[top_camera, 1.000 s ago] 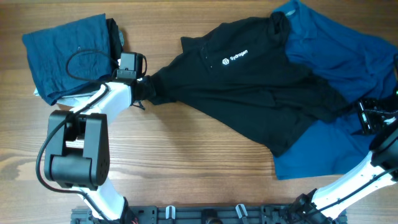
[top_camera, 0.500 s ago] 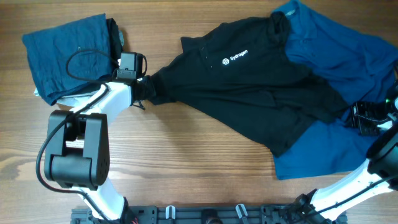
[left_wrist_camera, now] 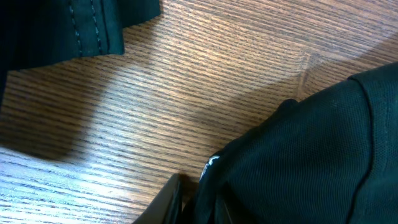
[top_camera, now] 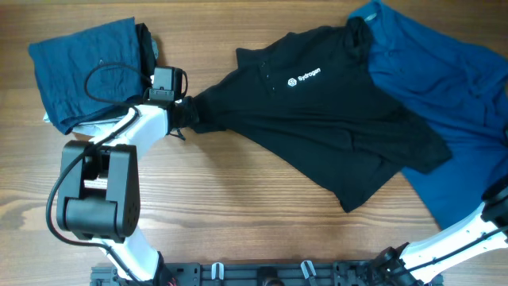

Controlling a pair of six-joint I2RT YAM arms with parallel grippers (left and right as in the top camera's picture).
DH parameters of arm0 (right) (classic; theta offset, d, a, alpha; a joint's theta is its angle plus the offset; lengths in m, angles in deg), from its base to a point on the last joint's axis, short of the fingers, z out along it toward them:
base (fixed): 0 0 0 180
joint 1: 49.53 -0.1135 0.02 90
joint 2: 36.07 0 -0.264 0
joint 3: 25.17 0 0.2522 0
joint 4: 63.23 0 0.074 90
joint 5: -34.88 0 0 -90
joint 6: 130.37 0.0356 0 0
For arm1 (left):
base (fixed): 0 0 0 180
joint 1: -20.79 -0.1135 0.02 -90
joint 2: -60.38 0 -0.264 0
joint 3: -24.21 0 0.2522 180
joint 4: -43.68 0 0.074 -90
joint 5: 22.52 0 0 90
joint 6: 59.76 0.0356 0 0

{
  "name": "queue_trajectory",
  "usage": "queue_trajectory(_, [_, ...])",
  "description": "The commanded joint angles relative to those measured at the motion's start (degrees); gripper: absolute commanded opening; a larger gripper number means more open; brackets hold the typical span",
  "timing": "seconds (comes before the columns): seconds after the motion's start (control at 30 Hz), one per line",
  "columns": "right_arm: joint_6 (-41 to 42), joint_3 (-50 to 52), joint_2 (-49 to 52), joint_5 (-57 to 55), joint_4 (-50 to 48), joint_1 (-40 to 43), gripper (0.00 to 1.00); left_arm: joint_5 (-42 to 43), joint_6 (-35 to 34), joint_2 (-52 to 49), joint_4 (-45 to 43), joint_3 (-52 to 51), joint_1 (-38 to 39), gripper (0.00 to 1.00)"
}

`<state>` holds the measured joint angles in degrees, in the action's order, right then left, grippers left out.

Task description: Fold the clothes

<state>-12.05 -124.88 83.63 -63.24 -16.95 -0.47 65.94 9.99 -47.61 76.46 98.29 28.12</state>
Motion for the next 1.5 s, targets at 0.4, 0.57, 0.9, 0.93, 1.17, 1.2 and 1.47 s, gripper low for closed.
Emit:
queue_trajectory(0.4, [-19.89,-3.69,-7.17,22.25,-2.60,-4.17,0.80,1.51,0.28,-4.09,1.25,-2.82,0.26,0.33])
queue_trajectory(0.57, [-33.03,-3.69,-8.44,26.23,-2.51,-21.24,0.78,1.53,0.26,-4.09,0.96,-2.82,0.26,0.33])
queue_trajectory(0.9, [-39.80,-3.67,0.46,2.99,-15.98,-43.43,0.85,1.55,0.26,-4.09,1.33,-2.82,0.26,0.35])
queue_trajectory(0.93, [-39.30,-3.67,1.70,2.99,-16.48,-43.41,0.85,1.55,0.26,-4.09,1.31,-2.82,0.26,0.36])
queue_trajectory(1.17, [-38.86,-3.67,7.39,10.47,-16.41,-39.10,0.86,1.55,0.26,-4.09,1.09,-2.82,0.28,0.38])
queue_trajectory(1.2, [-38.86,-3.67,7.54,11.58,-16.15,-38.42,0.86,1.55,0.26,-4.09,1.07,-2.82,0.28,0.38])
queue_trajectory(1.47, [-40.63,-3.56,9.33,14.69,-11.26,-35.54,0.85,1.55,0.26,-4.09,0.90,-2.82,0.28,0.38])
